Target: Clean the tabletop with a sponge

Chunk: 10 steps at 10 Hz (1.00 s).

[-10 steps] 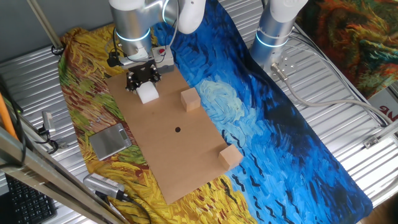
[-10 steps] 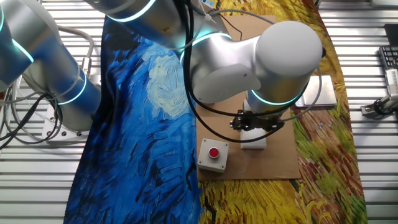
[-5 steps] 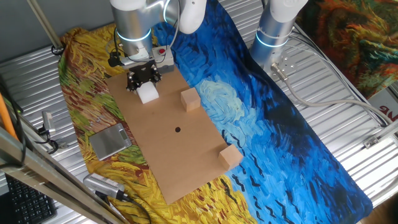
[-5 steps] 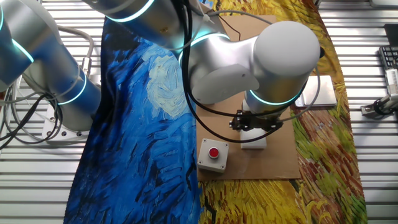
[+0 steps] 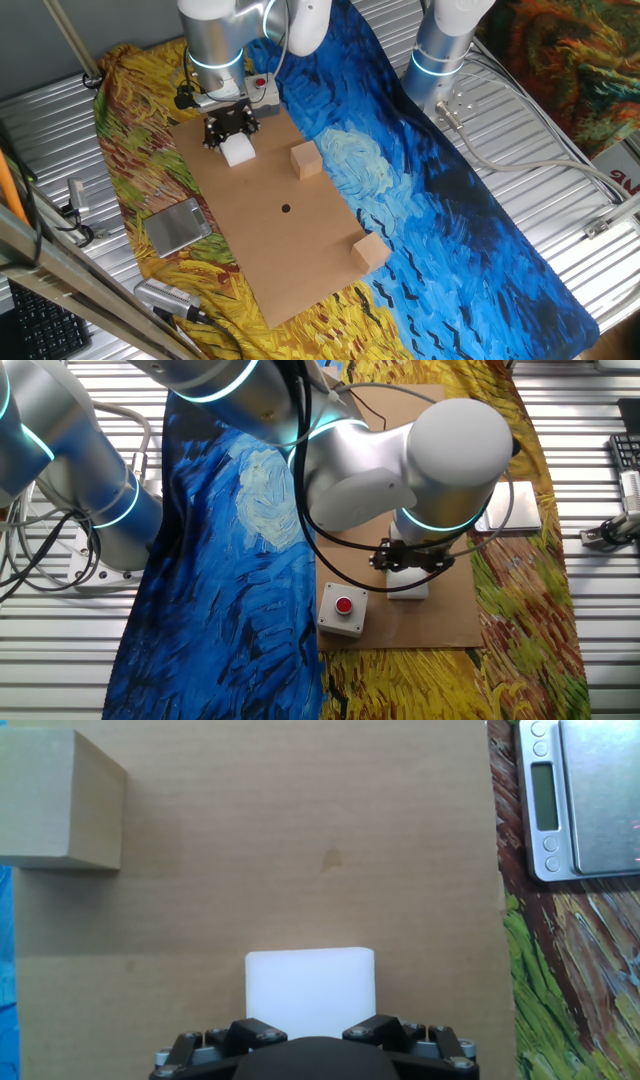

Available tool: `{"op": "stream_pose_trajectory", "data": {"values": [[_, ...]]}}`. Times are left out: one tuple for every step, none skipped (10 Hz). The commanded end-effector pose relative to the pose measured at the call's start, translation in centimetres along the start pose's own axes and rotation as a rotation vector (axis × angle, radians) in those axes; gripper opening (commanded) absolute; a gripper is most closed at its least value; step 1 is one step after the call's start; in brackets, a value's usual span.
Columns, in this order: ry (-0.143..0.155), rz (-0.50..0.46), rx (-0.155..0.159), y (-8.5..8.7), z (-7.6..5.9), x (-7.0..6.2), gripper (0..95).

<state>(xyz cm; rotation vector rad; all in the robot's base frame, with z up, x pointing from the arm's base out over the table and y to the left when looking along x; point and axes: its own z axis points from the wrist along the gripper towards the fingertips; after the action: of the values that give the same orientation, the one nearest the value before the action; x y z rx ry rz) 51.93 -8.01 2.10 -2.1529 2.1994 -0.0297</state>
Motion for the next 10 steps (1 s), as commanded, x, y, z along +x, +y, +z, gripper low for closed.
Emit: {"op": "stream_pose_trajectory", "data": {"values": [[0.000,0.008,0.002,0.05,-0.08,0.00,76.0],[0.001,0.011,0.002,0.05,-0.08,0.00,57.0],[0.000,0.013,0.004,0.05,-0.08,0.00,57.0],[0.000,0.014,0.004,0.05,-0.08,0.00,57.0],[0.000,0.015,0.004,0.05,-0.08,0.00,38.0],[0.000,0.018,0.004,0.05,-0.08,0.00,38.0],[0.000,0.029,0.001,0.05,-0.11,0.00,38.0],[0.001,0.032,0.001,0.05,-0.12,0.00,19.0],[0.000,0.037,0.001,0.04,-0.20,0.00,19.0],[0.000,0.041,0.001,0.04,-0.37,0.00,0.0]]}}
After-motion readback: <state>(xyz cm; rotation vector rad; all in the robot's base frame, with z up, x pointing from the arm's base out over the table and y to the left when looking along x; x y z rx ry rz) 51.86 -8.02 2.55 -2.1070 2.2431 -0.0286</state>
